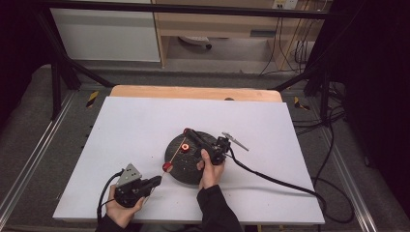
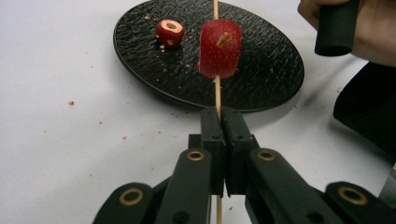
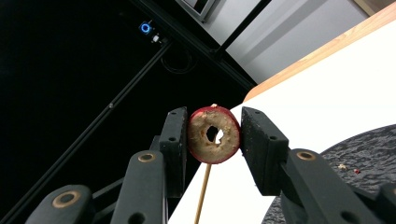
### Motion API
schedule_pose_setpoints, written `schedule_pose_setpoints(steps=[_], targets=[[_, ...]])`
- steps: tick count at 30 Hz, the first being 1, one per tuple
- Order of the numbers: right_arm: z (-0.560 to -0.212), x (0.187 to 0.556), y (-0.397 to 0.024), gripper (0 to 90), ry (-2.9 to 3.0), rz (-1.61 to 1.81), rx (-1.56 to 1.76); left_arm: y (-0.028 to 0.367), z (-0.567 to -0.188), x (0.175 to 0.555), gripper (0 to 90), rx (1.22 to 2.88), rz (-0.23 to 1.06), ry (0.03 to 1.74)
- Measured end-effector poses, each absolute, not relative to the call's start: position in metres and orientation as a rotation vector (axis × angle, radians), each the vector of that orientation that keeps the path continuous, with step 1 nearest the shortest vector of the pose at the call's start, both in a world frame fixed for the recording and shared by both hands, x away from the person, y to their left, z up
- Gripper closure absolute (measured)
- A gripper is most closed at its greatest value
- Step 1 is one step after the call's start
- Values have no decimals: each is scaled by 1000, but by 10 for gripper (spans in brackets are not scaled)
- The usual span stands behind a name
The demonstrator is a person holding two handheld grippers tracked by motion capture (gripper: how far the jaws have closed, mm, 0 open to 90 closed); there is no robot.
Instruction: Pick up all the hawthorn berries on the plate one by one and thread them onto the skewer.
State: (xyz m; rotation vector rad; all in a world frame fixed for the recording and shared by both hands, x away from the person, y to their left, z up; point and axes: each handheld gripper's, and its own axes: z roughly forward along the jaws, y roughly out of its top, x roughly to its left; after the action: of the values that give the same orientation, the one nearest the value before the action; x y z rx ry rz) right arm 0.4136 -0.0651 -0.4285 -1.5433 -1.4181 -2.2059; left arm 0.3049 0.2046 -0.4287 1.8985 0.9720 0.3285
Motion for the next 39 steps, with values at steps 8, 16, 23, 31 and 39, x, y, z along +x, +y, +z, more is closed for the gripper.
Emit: schedule_pose_setpoints(steps=[8, 16, 23, 31, 39], targets=[[-432, 409, -62, 629, -1412, -2210, -1536, 198, -431, 304, 884, 1875, 314, 1006], [-437, 402, -59, 629, -1447, -2205, -1523, 194, -431, 305, 884, 1876, 307, 1012], [-440, 393, -56, 629, -1492, -2185, -1506, 192, -431, 306, 884, 1877, 312, 1011], [-444, 382, -52, 629, -1567, -2164, -1478, 189, -429, 309, 884, 1876, 305, 1009], [-444, 376, -42, 629, -1651, -2118, -1427, 189, -424, 314, 884, 1855, 317, 1014]])
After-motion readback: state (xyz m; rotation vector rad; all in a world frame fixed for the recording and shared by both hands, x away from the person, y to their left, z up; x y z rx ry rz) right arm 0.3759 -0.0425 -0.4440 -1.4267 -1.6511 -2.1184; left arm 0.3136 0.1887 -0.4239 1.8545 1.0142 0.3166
